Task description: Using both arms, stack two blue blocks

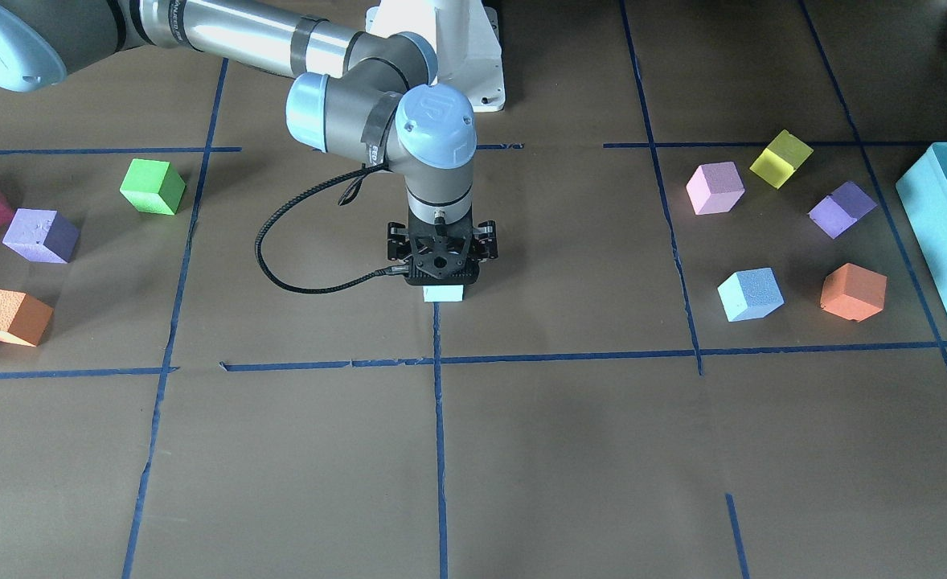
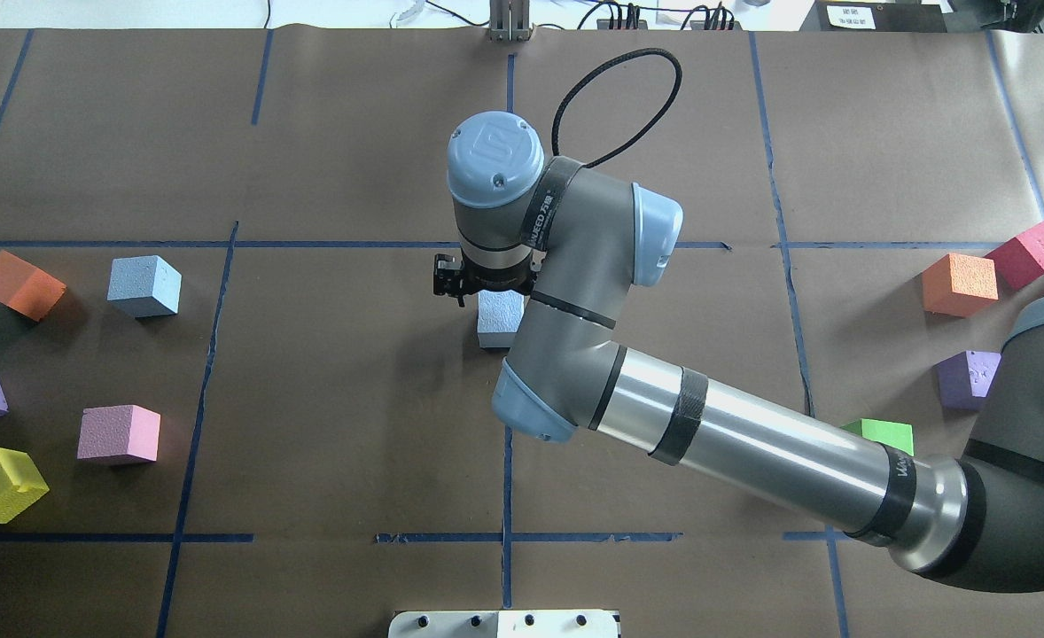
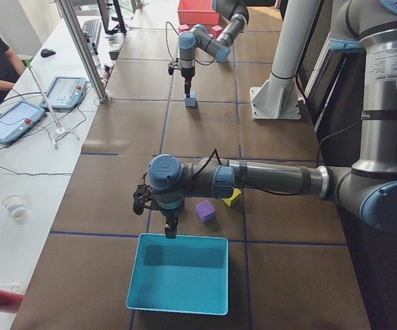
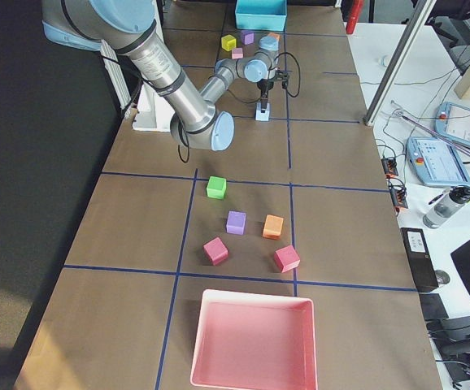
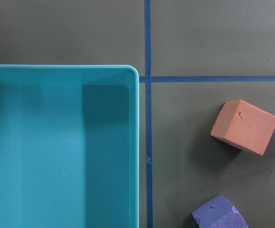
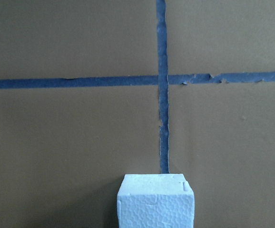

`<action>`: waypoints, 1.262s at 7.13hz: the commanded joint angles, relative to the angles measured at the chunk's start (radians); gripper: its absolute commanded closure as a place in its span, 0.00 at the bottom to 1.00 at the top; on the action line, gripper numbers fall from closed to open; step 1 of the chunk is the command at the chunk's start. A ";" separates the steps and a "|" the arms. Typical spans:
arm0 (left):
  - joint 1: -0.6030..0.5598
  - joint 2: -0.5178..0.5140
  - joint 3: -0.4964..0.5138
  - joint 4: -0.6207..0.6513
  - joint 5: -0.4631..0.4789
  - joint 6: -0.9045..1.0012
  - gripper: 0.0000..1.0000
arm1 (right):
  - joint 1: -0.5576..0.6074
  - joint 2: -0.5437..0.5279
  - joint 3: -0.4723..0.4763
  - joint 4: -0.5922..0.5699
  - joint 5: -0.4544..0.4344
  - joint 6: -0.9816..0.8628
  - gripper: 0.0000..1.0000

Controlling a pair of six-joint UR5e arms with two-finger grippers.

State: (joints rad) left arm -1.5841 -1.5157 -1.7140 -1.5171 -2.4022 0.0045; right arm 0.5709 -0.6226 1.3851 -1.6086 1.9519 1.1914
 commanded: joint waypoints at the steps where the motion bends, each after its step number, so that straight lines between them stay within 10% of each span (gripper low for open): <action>1: 0.006 -0.039 -0.056 0.000 0.002 -0.099 0.00 | 0.084 -0.028 0.198 -0.182 0.056 -0.024 0.01; 4: 0.195 -0.058 -0.176 -0.025 0.105 -0.167 0.00 | 0.274 -0.248 0.470 -0.319 0.125 -0.293 0.01; 9: 0.526 -0.152 -0.142 -0.170 0.239 -0.676 0.00 | 0.581 -0.482 0.506 -0.315 0.280 -0.751 0.01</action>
State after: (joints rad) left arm -1.1422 -1.6658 -1.8647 -1.6142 -2.2084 -0.5635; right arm 1.1051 -1.0610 1.8930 -1.9265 2.2230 0.5292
